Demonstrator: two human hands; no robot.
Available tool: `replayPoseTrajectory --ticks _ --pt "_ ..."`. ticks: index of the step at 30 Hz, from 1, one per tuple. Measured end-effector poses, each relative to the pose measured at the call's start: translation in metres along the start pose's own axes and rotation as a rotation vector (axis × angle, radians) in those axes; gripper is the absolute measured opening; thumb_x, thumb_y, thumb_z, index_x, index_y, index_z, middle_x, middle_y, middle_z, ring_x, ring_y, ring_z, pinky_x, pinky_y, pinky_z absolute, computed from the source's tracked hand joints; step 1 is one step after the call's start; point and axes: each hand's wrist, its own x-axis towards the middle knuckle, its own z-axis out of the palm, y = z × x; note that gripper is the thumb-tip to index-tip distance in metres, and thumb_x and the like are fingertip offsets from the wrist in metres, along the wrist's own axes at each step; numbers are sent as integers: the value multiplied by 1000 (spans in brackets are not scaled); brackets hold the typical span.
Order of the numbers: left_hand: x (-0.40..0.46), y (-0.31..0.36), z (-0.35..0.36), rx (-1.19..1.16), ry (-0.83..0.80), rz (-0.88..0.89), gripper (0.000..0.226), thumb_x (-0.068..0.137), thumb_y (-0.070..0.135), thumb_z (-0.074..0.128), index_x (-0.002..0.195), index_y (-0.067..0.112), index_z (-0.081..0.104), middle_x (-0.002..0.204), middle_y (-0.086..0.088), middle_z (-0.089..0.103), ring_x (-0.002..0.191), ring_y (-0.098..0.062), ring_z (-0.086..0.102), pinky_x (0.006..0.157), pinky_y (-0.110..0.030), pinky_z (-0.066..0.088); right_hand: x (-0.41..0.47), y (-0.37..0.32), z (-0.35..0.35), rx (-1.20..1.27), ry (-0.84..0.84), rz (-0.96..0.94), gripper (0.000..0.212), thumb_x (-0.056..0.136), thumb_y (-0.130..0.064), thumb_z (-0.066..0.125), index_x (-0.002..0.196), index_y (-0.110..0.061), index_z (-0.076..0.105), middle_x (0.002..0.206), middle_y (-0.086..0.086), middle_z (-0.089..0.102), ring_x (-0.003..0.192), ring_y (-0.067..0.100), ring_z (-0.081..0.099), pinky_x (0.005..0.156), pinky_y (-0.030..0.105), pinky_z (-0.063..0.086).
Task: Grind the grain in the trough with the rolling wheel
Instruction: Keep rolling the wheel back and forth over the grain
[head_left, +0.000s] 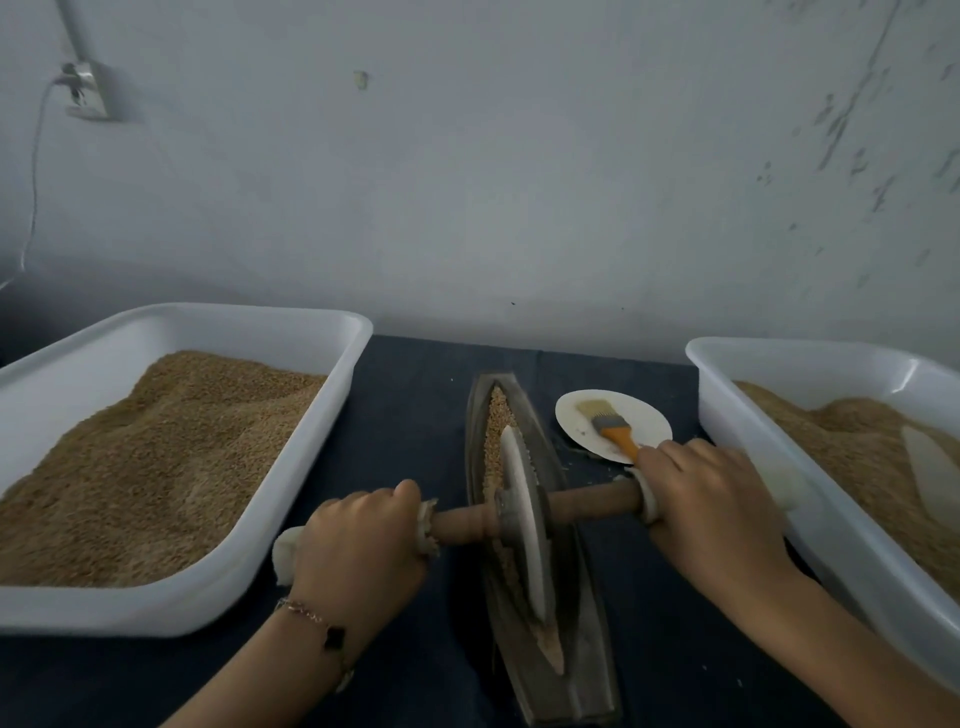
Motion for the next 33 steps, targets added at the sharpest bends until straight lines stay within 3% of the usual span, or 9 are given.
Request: replayPoseTrajectory --ticks 7,10,12,15,18,21,25,29,33 --pt "58 -6 20 -39 23 -45 21 85 39 51 75 30 36 64 12 39 57 -7 37 46 -24 20 33 7 47 -73 -98 130 32 51 -11 87 73 -13 64 65 3 61 59 26 57 54 33 36" --pt "83 -9 26 -36 19 -47 20 85 39 51 75 28 37 63 11 39 57 -8 40 52 -26 28 53 12 64 -60 -113 165 17 72 -18 74 75 -17 58 74 3 63 69 25 56 62 33 33" --pt "95 -10 27 -38 -7 -56 18 85 40 51 77 27 41 64 11 41 58 -9 42 54 -26 32 64 15 70 -53 -132 183 20 75 -21 70 74 -20 50 78 2 63 70 21 52 64 31 30" --pt "101 -11 28 -52 -13 -59 23 86 39 51 72 28 37 64 11 44 53 -5 39 51 -25 29 72 15 73 -86 -140 188 17 73 -22 73 79 -18 58 79 3 64 72 21 55 64 30 28" --pt "95 -12 32 -42 22 -53 33 86 41 52 66 29 29 62 11 42 51 -4 36 48 -24 25 66 12 68 -98 -112 169 24 63 -15 81 71 -14 59 69 4 62 64 24 56 60 32 32" --pt "80 -12 28 -32 48 -13 31 86 44 53 71 29 31 63 12 39 55 -5 38 51 -24 27 50 7 55 -52 -54 142 31 55 -10 87 71 -12 61 66 5 61 60 24 57 57 35 43" --pt "48 -6 12 -46 87 72 25 85 42 53 76 29 34 66 12 40 61 -7 41 59 -25 29 14 8 39 -14 7 83 35 54 -5 86 79 -11 62 70 5 61 61 24 55 56 36 44" --pt "12 1 -12 -66 182 224 41 46 23 85 59 21 46 47 7 47 39 -14 45 41 -27 35 -21 10 19 22 32 34 30 57 -8 86 72 -14 60 64 1 57 55 20 52 54 30 39" --pt "-2 2 -20 -69 167 252 46 33 24 86 53 24 45 42 8 43 34 -9 41 34 -26 35 -32 12 6 56 17 13 42 40 0 86 65 -19 58 59 -3 53 50 18 50 50 28 35"
